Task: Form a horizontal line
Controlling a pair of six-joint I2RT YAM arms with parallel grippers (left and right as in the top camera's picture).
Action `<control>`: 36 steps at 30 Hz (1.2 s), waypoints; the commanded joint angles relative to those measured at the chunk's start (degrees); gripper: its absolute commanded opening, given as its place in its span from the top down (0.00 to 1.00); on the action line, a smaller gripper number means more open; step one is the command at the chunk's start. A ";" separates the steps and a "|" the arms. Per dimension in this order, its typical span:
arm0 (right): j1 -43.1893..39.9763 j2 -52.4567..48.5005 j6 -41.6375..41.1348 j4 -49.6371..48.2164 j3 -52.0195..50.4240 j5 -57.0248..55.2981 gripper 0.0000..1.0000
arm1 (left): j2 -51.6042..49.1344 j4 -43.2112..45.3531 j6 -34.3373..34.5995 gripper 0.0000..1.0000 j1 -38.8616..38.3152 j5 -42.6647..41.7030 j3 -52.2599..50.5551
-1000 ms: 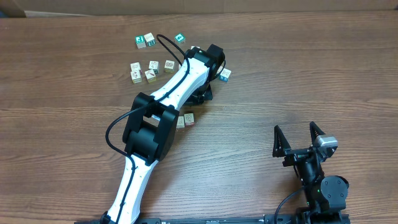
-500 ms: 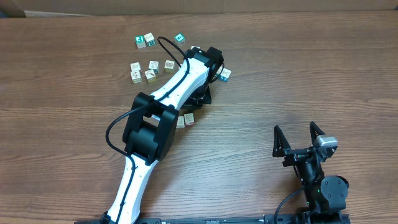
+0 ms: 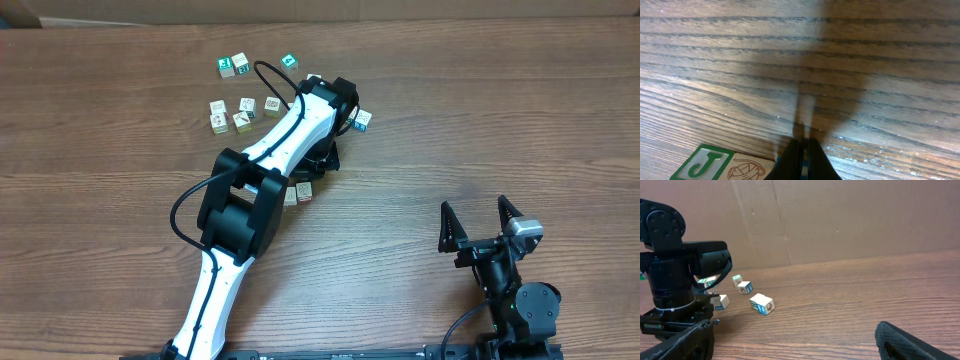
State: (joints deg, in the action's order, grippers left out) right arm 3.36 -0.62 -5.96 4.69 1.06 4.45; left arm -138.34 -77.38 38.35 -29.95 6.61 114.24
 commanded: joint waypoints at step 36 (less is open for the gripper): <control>-0.26 0.46 0.24 -0.24 -0.59 -0.33 0.00 | -1.05 -1.31 -1.11 0.96 -1.20 -0.42 -1.66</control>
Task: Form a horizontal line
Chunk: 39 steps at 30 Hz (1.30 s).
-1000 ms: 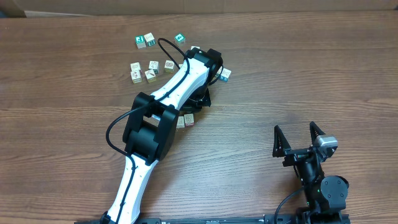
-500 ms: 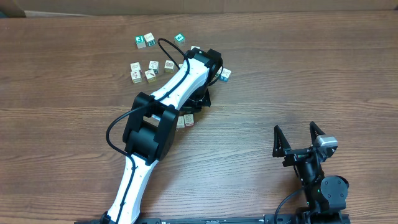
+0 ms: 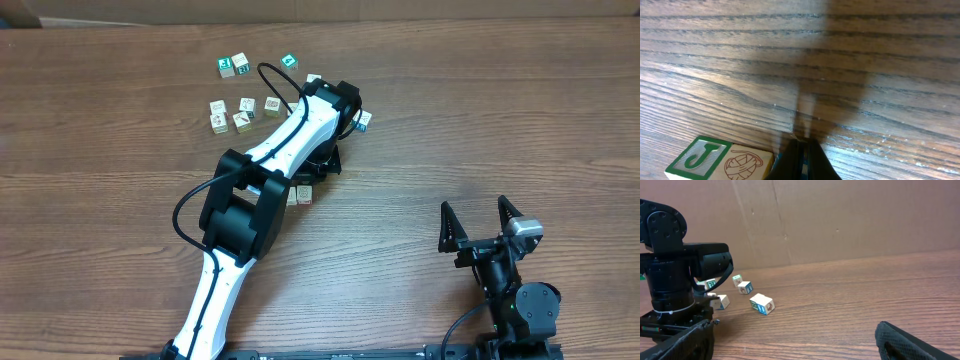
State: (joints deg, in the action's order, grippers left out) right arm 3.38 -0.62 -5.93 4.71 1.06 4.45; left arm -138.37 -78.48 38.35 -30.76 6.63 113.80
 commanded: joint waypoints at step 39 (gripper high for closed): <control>-0.28 0.46 0.22 -0.26 -0.59 -0.33 0.00 | -1.03 9.46 -10.12 0.96 -0.37 -9.73 -1.16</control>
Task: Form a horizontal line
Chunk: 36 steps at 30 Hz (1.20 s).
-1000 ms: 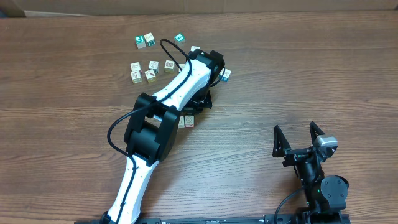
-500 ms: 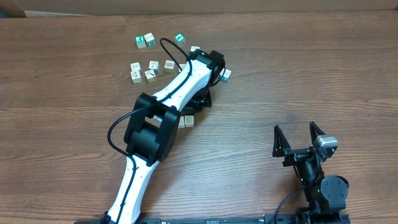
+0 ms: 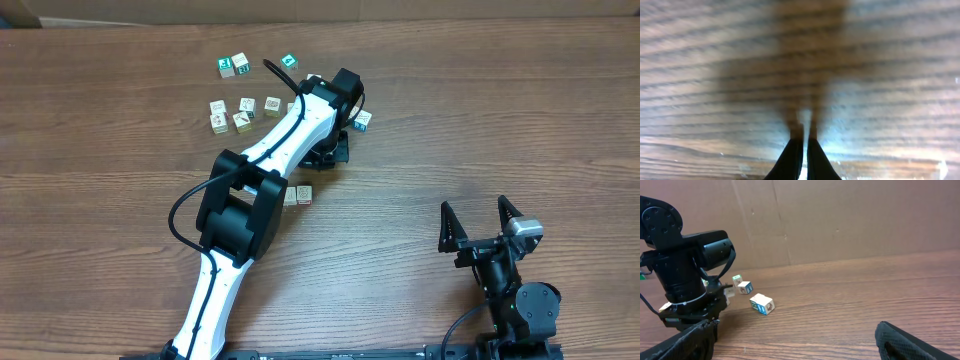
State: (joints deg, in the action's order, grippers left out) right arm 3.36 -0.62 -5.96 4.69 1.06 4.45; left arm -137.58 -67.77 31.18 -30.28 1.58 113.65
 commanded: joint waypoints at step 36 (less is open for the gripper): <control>-0.26 0.46 0.24 -0.24 -0.59 -0.33 0.00 | -1.81 -11.47 8.81 0.96 -3.82 6.21 -1.01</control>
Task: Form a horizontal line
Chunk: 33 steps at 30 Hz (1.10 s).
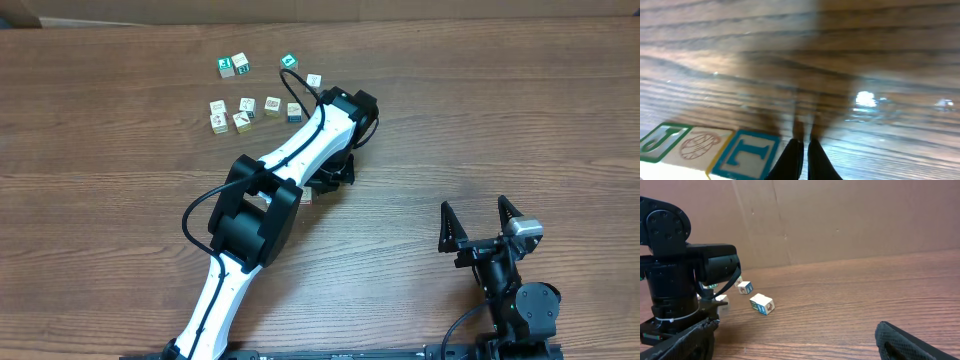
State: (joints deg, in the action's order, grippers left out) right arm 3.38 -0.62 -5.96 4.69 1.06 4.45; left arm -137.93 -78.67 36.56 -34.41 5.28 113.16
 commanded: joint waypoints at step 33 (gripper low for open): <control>-0.28 0.46 0.24 -0.24 -0.59 -0.33 0.00 | -1.46 0.09 4.96 0.95 0.31 4.11 -0.52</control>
State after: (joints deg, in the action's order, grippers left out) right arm 3.38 -0.62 -5.93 4.73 1.06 4.45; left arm -138.26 -79.50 41.47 -34.41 8.49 113.12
